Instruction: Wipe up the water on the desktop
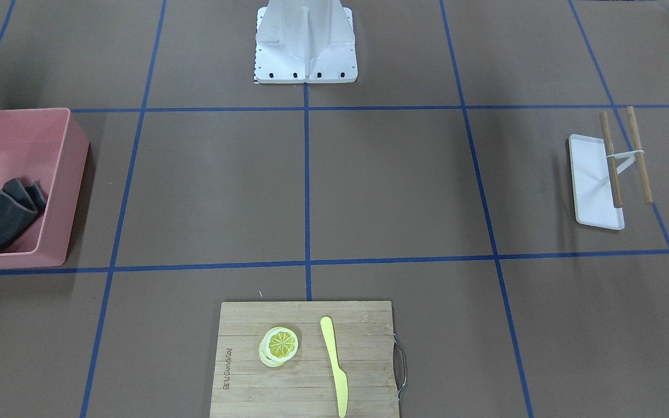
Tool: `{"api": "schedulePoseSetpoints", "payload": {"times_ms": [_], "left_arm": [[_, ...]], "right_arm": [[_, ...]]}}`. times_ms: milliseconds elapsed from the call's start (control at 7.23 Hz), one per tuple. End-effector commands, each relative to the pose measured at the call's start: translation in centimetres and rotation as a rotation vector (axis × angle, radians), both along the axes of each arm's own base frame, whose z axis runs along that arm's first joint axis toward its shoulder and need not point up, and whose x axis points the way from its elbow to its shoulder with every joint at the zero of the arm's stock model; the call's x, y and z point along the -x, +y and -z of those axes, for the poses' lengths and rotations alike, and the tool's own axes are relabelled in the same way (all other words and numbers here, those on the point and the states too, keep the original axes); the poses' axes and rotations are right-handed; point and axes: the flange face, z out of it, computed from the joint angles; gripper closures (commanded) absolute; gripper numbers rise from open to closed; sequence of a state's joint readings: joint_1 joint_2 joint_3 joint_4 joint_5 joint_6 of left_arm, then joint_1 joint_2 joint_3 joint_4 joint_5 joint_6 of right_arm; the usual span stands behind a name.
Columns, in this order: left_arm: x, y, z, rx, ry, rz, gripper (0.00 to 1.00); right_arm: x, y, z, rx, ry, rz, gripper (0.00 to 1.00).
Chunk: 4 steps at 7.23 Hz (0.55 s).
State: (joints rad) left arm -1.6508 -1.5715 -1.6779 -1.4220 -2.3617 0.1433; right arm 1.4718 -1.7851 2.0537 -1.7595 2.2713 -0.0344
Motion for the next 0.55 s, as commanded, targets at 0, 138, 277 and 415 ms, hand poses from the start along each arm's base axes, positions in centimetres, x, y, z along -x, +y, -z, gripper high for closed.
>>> {"api": "schedulePoseSetpoints", "payload": {"times_ms": [0, 138, 277, 415], "left_arm": [[0.0, 0.1, -0.2, 0.004, 0.001, 0.0, 0.01], [0.0, 0.2, -0.2, 0.005, 0.001, 0.0, 0.01], [0.0, 0.2, -0.4, 0.007, 0.001, -0.001, 0.01], [0.0, 0.2, -0.5, 0.012, 0.002, 0.0, 0.01]], "right_arm": [[-3.2, 4.6, -4.9, 0.07, -0.022, -0.014, 0.0], [-3.8, 5.2, -5.4, 0.08, -0.021, -0.03, 0.0], [-4.7, 5.2, -5.0, 0.072, -0.021, -0.056, 0.0], [-4.7, 4.9, -5.4, 0.085, -0.029, -0.063, 0.0]]}}
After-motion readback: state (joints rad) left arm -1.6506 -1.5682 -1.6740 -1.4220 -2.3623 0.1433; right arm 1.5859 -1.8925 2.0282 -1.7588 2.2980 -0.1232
